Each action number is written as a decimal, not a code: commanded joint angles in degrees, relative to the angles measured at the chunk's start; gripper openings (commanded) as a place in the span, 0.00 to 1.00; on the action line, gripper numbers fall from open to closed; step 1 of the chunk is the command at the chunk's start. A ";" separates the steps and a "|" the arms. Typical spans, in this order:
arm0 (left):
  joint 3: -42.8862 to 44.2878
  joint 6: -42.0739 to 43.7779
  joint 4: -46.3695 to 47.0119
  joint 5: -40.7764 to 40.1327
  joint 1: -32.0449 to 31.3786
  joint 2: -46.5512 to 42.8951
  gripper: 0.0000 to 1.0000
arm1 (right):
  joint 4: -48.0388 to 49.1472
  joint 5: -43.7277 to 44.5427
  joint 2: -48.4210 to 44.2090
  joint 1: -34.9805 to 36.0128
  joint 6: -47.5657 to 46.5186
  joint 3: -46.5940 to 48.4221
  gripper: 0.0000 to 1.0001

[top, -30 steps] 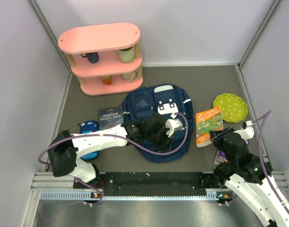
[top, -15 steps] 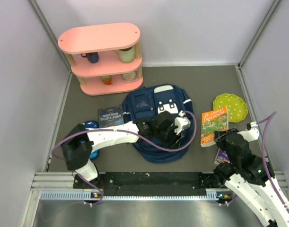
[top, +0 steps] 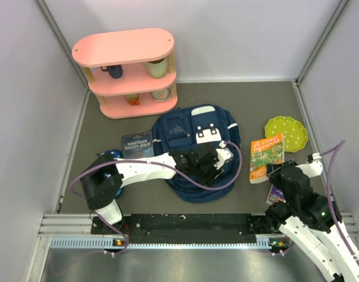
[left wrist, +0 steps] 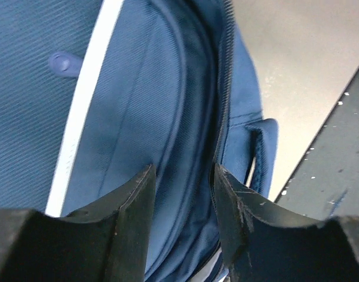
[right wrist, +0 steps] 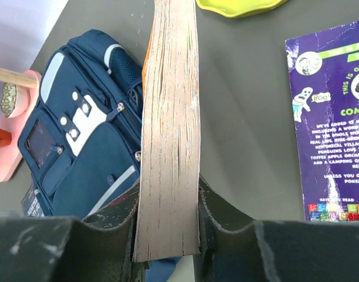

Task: Pack the student bag
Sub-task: Place the book in the student bag.

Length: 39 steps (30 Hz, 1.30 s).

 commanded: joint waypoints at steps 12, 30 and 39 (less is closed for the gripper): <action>-2.54 6.72 0.00 -14.48 0.05 -5.41 0.53 | 4.09 0.17 -1.02 0.34 1.88 1.95 0.00; -7.37 9.00 6.67 -21.41 -2.06 -1.81 0.66 | 4.00 -0.18 -1.11 0.34 2.50 1.25 0.01; -9.75 9.18 13.53 -33.63 -3.55 -0.49 0.47 | 4.00 0.08 -1.11 0.34 2.50 1.16 0.02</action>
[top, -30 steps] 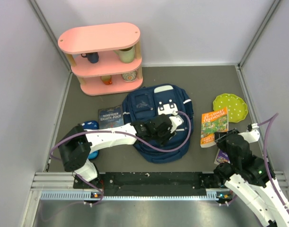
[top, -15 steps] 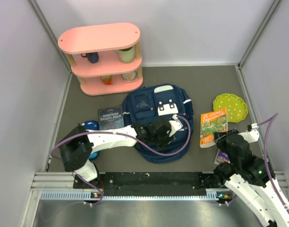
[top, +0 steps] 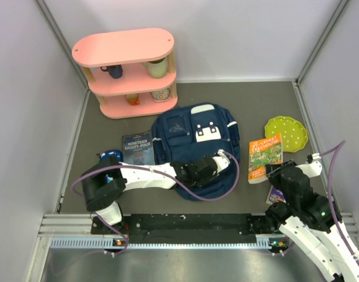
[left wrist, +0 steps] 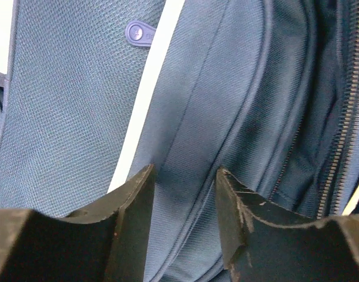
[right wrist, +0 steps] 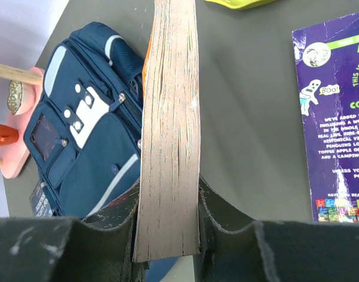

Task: Pack the student bag
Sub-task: Place the book in the student bag.

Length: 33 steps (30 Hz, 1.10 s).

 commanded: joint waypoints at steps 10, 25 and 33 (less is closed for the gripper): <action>2.61 2.43 3.72 -11.35 0.14 -4.24 0.00 | 3.91 0.89 -1.18 0.43 0.51 2.15 0.01; 21.69 7.53 -7.19 -13.20 1.72 -8.29 0.00 | 5.05 -10.25 -1.79 0.34 -1.51 7.16 0.00; 19.23 2.44 -8.77 -6.43 1.81 -4.60 0.00 | 12.34 -17.64 -4.95 0.34 -5.03 9.88 0.00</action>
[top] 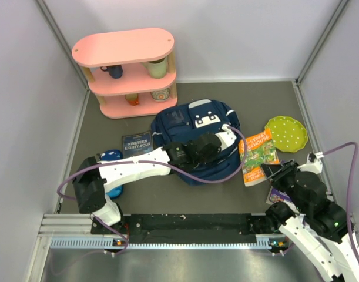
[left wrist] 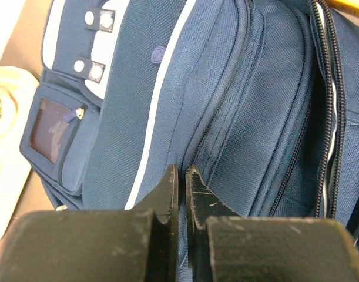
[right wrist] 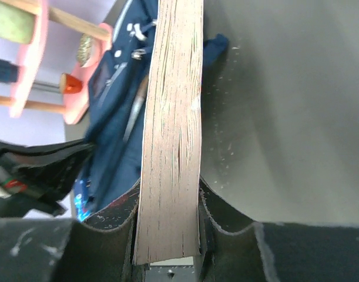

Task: Pack the student bag
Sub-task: Place the book in the student bag.

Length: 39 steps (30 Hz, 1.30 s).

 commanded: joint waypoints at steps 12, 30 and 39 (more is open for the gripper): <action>7.70 -7.16 0.22 0.27 1.79 2.50 0.00 | 16.05 -21.30 0.12 0.36 -2.08 -3.46 0.00; 10.25 -14.80 0.22 14.94 15.33 -3.04 0.00 | -1.26 -10.75 -8.42 0.45 -5.25 10.15 0.00; 13.33 -15.07 2.94 15.82 15.77 -3.48 0.00 | -0.05 -16.10 -11.06 0.45 1.52 5.24 0.00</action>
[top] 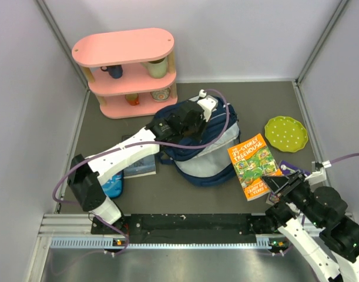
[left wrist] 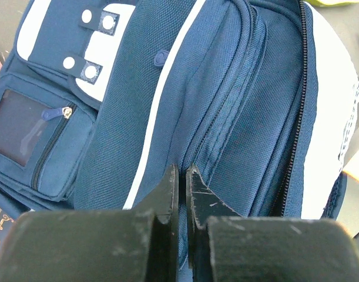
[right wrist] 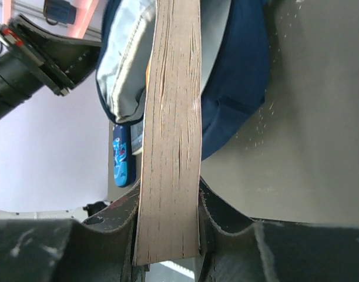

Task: Pack the student bag
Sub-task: Place the book in the student bag.

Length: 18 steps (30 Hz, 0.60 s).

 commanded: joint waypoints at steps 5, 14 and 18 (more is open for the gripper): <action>5.40 -0.60 7.80 1.33 1.35 -3.77 0.00 | 14.92 -8.33 0.48 0.51 8.16 -8.31 0.00; 4.52 2.13 9.12 11.00 0.56 -5.96 0.00 | 38.64 -13.08 13.05 0.43 8.79 -16.33 0.00; 4.61 2.31 9.21 12.67 -0.41 -6.93 0.00 | 48.93 -13.00 20.69 0.34 9.31 -18.70 0.00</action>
